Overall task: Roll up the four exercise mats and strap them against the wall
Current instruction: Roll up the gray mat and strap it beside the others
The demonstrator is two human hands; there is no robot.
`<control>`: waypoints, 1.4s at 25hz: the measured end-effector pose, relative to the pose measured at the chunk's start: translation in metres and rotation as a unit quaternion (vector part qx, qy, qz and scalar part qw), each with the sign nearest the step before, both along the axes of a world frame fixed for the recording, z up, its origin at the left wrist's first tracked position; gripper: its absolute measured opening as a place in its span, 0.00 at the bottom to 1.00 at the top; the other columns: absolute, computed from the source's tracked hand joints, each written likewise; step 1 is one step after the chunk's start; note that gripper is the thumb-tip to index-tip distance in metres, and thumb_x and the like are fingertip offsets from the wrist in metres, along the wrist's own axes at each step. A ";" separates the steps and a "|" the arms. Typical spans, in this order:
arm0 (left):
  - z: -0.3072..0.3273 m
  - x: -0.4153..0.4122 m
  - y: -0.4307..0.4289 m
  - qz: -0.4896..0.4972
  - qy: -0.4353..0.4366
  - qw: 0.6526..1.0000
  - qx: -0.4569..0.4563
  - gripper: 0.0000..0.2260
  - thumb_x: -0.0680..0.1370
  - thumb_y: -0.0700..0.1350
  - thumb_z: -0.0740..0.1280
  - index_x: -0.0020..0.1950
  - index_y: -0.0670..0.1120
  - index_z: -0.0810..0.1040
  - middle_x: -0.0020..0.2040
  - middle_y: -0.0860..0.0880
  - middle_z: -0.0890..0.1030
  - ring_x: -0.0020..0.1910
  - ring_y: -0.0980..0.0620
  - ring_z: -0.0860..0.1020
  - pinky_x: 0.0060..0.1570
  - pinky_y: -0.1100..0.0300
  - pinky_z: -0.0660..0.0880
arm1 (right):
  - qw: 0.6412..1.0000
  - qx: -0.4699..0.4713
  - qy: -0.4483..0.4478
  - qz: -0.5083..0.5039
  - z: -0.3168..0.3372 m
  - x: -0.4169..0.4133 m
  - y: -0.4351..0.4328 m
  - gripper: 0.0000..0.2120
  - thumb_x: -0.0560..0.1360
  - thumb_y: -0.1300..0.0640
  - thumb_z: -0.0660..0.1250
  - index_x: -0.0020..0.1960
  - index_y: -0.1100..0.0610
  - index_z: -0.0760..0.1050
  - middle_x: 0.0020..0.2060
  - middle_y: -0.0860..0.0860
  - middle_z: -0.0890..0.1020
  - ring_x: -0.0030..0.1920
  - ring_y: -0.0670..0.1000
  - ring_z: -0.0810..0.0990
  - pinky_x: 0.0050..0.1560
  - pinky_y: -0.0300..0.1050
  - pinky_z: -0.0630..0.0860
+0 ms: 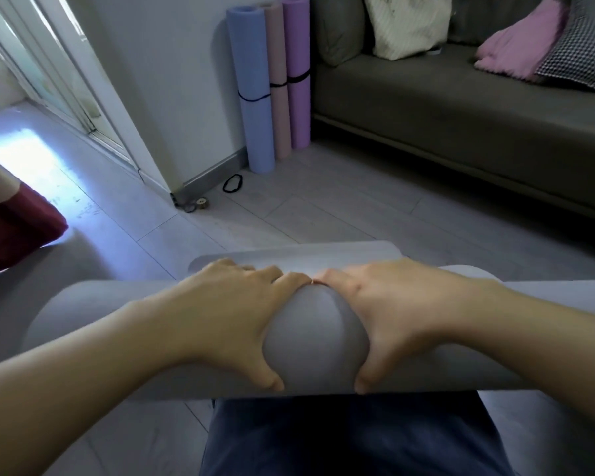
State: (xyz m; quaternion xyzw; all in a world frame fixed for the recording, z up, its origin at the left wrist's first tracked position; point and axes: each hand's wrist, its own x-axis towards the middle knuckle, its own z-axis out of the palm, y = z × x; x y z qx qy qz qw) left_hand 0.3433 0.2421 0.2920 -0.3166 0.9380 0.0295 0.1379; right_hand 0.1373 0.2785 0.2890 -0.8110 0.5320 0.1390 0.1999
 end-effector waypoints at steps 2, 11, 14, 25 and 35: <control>-0.004 -0.004 -0.001 0.032 -0.033 0.994 0.100 0.44 0.59 0.70 0.69 0.69 0.63 0.53 0.59 0.60 0.72 0.55 0.56 0.73 0.54 0.58 0.68 | 0.997 0.079 -0.021 -0.006 -0.009 0.001 -0.007 0.48 0.54 0.37 0.80 0.67 0.38 0.57 0.54 0.42 0.76 0.52 0.48 0.76 0.51 0.48 0.76; -0.022 -0.021 -0.087 0.143 -0.079 0.868 0.469 0.36 0.64 0.54 0.78 0.68 0.56 0.68 0.59 0.56 0.80 0.57 0.54 0.79 0.61 0.54 0.74 | 0.997 -0.030 -0.063 -0.033 -0.010 -0.014 0.005 0.52 0.64 0.33 0.72 0.76 0.41 0.44 0.75 0.43 0.56 0.73 0.46 0.56 0.72 0.44 0.56; -0.024 -0.024 -0.094 0.144 -0.085 0.857 0.487 0.37 0.63 0.55 0.78 0.69 0.55 0.68 0.60 0.54 0.80 0.58 0.53 0.79 0.62 0.52 0.73 | 0.998 -0.069 0.006 0.001 -0.024 -0.005 0.017 0.55 0.63 0.31 0.70 0.76 0.44 0.39 0.77 0.48 0.50 0.75 0.51 0.51 0.74 0.53 0.51; -0.041 -0.005 -0.012 0.059 0.027 0.998 -0.013 0.42 0.69 0.71 0.46 0.78 0.52 0.46 0.76 0.50 0.56 0.74 0.47 0.58 0.72 0.48 0.55 | 0.996 0.015 -0.073 -0.044 -0.029 -0.013 -0.042 0.52 0.56 0.36 0.79 0.72 0.38 0.54 0.63 0.41 0.71 0.61 0.47 0.71 0.59 0.45 0.70; -0.019 -0.013 -0.012 0.033 0.033 0.998 0.053 0.43 0.60 0.73 0.68 0.69 0.60 0.58 0.60 0.57 0.73 0.56 0.53 0.74 0.57 0.55 0.70 | 0.969 0.226 -0.088 -0.050 -0.013 -0.017 -0.054 0.37 0.61 0.42 0.79 0.66 0.38 0.65 0.56 0.36 0.75 0.57 0.42 0.75 0.58 0.41 0.73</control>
